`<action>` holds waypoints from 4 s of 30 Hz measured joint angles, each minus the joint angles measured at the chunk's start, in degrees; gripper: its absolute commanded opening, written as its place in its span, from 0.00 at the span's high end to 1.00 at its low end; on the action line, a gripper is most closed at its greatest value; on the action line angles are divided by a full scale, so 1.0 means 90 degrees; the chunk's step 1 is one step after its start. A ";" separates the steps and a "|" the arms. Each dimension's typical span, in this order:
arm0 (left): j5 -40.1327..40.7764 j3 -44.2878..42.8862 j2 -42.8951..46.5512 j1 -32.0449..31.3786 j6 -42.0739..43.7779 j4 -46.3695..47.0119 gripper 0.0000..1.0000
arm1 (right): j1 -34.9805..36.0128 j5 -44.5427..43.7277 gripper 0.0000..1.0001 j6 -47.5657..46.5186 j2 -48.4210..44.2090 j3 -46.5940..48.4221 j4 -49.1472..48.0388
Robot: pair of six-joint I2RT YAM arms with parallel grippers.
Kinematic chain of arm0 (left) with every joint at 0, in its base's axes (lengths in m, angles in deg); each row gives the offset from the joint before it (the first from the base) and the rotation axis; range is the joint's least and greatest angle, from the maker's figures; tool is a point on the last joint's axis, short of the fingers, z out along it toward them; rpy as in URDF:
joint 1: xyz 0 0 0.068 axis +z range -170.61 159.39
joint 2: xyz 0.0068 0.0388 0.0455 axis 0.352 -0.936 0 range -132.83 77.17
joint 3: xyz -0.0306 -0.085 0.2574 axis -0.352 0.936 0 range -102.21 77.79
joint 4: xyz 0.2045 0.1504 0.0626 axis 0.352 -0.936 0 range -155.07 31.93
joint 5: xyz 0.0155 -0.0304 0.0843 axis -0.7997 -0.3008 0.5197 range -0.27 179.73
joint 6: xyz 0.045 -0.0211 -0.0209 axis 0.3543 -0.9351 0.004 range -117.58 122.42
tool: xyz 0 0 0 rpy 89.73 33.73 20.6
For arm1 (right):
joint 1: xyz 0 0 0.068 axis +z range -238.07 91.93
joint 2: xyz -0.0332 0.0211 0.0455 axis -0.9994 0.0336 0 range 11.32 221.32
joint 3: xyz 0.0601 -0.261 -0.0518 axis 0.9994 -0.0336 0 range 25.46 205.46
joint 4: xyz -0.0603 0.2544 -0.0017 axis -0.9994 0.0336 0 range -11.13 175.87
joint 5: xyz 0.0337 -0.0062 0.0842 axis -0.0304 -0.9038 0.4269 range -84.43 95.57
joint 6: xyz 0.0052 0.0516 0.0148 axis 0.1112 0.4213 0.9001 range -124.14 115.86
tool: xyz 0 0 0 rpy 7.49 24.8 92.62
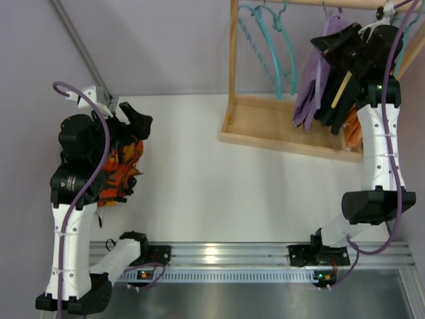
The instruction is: Remove the trousers from the hanger
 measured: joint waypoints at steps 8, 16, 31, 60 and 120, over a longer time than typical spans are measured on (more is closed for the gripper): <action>-0.0155 0.0005 -0.0019 0.0005 0.0000 0.0005 0.02 | -0.0024 0.0301 1.00 0.0231 0.0000 0.0000 -0.0631; -0.0359 0.0010 -0.0019 0.0005 0.0073 0.0029 0.02 | -0.0041 0.0432 1.00 0.0704 -0.0073 -0.0022 -0.0872; -0.1438 0.0061 -0.0061 0.0005 0.0435 0.0631 0.02 | -0.0112 0.1190 1.00 0.1341 -0.1902 -0.1824 -0.1161; -0.0078 0.1967 -0.1197 -0.5192 0.3419 0.3592 0.05 | -0.0119 0.1438 1.00 0.1600 -0.5348 -0.4758 -0.0486; 0.2892 0.0160 -0.5003 -0.7810 0.3995 0.7572 1.00 | -0.0124 0.0979 1.00 0.2055 -0.5884 -0.4505 0.0624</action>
